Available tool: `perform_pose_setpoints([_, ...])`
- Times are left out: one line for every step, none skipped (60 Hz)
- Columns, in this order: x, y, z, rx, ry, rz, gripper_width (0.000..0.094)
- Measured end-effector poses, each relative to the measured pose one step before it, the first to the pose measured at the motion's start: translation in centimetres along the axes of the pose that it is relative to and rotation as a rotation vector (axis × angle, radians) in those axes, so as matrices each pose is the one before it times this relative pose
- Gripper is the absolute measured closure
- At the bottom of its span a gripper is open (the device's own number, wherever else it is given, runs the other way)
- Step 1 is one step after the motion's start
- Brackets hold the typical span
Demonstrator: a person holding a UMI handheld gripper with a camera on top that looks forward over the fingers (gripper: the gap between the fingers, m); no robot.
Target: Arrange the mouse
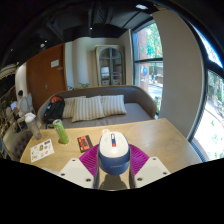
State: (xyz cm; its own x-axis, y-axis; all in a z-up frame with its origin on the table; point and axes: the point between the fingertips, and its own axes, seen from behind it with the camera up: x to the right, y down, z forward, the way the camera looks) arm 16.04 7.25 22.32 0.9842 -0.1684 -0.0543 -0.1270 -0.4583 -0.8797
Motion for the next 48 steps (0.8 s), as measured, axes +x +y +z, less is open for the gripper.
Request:
perform_pose_setpoints([-1.632,-0.951,-0.432,0.01577,-0.01535,-0.0029,0.0535])
perform_pose_setpoints([-1.589,-0.909,-0.355,0.01267,-0.01646,-0.0037,0.0536])
perform_pose_setpoints([-1.74,-0.694,-0.274,0.01253,-0.01594,-0.0045,0.0536])
perform_pose_setpoints([-1.704,-0.554,-0.204,0.01228,-0.01313,-0.0065,0.0535])
perform_pose_setpoints([-1.105,-0.312,-0.684,0.01177,-0.01035,-0.0112,0.0535])
perform_pose_setpoints([-1.534,-0.084,-0.151,0.00442,-0.0073,-0.0113,0.0537])
perform_pose_setpoints([-1.441,0.167,-0.074,-0.00045,-0.00512,-0.0128,0.0538])
perform_pose_setpoints([-1.425,0.425,-0.016,-0.00352,-0.00415,-0.0132,0.0538])
perform_pose_setpoints([-1.385,0.669,0.018,-0.00755,-0.00434,-0.0125,0.054])
perform_pose_setpoints([-1.438,0.88,0.122,-0.01018,-0.00637,-0.0114,0.054])
perform_pose_setpoints([-1.34,1.004,0.163,-0.01256,-0.0074,-0.007,0.054])
perform_pose_setpoints([-1.062,0.912,0.512,-0.00942,-0.00509,0.0051,0.0541])
perform_pose_setpoints([-1.127,1.347,0.269,-0.01804,-0.00462,0.006,0.0541])
perform_pose_setpoints([-0.894,1.472,0.34,-0.02076,-0.00181,0.0084,0.0541])
perform_pose_setpoints([-1.173,1.413,-0.298,-0.02043,-0.00064,0.0067,0.0541])
perform_pose_setpoints([-0.623,1.576,0.437,-0.02684,0.00313,0.0078,0.0539])
perform_pose_setpoints([-0.479,1.684,0.402,-0.02719,0.00481,0.0054,0.054])
perform_pose_setpoints([-0.432,1.579,0.399,-0.02414,0.00538,0.0028,0.054])
perform_pose_setpoints([-0.363,1.43,0.388,-0.02025,0.00582,0.0025,0.0539])
perform_pose_setpoints([-0.301,1.29,0.357,-0.01668,0.00587,0.0033,0.054])
perform_pose_setpoints([-0.281,1.269,0.356,-0.01557,0.00478,0.0044,0.0541])
perform_pose_setpoints([-0.209,1.569,1.281,-0.01622,0.00443,0.0019,0.0539])
perform_pose_setpoints([-0.928,1.025,-0.735,-0.01645,0.00237,0.0013,0.0539])
perform_pose_setpoints([-0.295,0.92,0.079,-0.01375,0.00182,0.0008,0.0539])
perform_pose_setpoints([-0.178,0.81,0.181,-0.01205,0.00357,0.0027,0.0538])
perform_pose_setpoints([-0.06,0.658,0.146,-0.00908,0.00376,0.0029,0.0537])
perform_pose_setpoints([-0.034,0.516,0.036,-0.00544,0.00264,0.0015,0.0536])
perform_pose_setpoints([-0.031,0.561,0.151,-0.00474,0.00297,-0.0019,0.0534])
perform_pose_setpoints([-0.285,0.792,1.615,-0.00687,0.00571,-0.0033,0.0534])
perform_pose_setpoints([0.149,0.53,-0.453,-0.00649,0.00798,-0.0064,0.0534])
perform_pose_setpoints([0.143,0.598,0.204,-0.00939,0.00931,-0.0035,0.0532])
perform_pose_setpoints([0.17,0.528,0.145,-0.01003,0.00926,-0.0028,0.0532])
perform_pose_setpoints([0.065,0.478,0.144,-0.00927,0.00686,-0.0025,0.0528])
perform_pose_setpoints([0.027,0.458,0.174,-0.00907,0.00385,-0.0026,0.0519])
perform_pose_setpoints([0.018,0.454,0.172,-0.00914,0.00294,-0.0024,0.051])
perform_pose_setpoints([-0.045,0.055,0.512,-0.00444,0.00201,-0.0008,0.0502])
perform_pose_setpoints([0.029,-0.187,-0.157,0.01906,-0.00062,0.0031,0.049])
perform_pose_setpoints([-0.008,-0.091,0.003,0.0124,-0.0001,0.0031,0.0483])
perform_pose_setpoints([0.02,0.202,0.063,-0.00254,-0.00045,0.0028,0.0469])
perform_pose_setpoints([0.011,0.176,0.052,-0.00362,-0.00086,0.0035,0.0459])
perform_pose_setpoints([0.015,0.057,0.008,-0.00207,-0.00124,0.0042,0.0441])
perform_pose_setpoints([-0.122,-0.326,0.047,0.00288,-0.00055,0.0067,0.0432])
perform_pose_setpoints([0.023,0.16,0.005,-0.00589,-0.00216,0.0017,0.0412])
perform_pose_setpoints([0.011,0.092,0.016,-0.00627,-0.00298,0.002,0.0401])
perform_pose_setpoints([0.015,0.052,-0.037,-0.00618,-0.00328,0.0035,0.0389])
perform_pose_setpoints([-0.026,0.13,-0.038,-0.01071,-0.00546,0.0034,0.0379])
perform_pose_setpoints([-0.025,0.153,-0.108,-0.01271,-0.00609,0.003,0.037])
perform_pose_setpoints([0.018,0.121,-0.164,-0.01218,-0.00329,0.0031,0.0345])
